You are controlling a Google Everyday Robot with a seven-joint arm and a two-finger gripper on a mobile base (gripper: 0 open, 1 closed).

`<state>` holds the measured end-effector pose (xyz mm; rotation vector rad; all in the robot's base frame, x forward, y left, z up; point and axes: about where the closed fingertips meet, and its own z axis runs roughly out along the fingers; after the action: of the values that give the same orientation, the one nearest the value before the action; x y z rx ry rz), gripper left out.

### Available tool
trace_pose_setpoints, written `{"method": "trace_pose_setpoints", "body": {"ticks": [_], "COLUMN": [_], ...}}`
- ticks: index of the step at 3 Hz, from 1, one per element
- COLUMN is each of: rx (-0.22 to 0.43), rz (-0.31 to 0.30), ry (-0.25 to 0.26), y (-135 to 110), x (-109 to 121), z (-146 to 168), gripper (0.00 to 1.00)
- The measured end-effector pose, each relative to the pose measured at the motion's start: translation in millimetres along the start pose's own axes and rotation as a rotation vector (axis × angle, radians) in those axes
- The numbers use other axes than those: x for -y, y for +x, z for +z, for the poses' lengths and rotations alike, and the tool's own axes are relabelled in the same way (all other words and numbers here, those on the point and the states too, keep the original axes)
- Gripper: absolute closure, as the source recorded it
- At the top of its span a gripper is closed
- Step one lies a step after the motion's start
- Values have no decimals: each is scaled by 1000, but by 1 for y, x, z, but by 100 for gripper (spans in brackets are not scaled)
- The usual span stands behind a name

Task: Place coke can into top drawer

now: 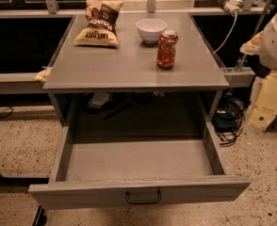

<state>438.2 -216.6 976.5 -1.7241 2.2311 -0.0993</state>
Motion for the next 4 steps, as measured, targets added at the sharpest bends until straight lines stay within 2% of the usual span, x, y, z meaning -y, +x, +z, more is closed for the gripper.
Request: {"method": "trace_pose_setpoints", "body": {"ticks": [1, 2, 3, 4], "rx": [0, 78, 197, 303], "rz": [0, -1, 2, 14], "ry": [0, 31, 71, 90], "y": [0, -14, -39, -61], "x": [0, 44, 116, 191], "z": [0, 15, 42, 79], "gripper": [0, 0, 0, 0]}}
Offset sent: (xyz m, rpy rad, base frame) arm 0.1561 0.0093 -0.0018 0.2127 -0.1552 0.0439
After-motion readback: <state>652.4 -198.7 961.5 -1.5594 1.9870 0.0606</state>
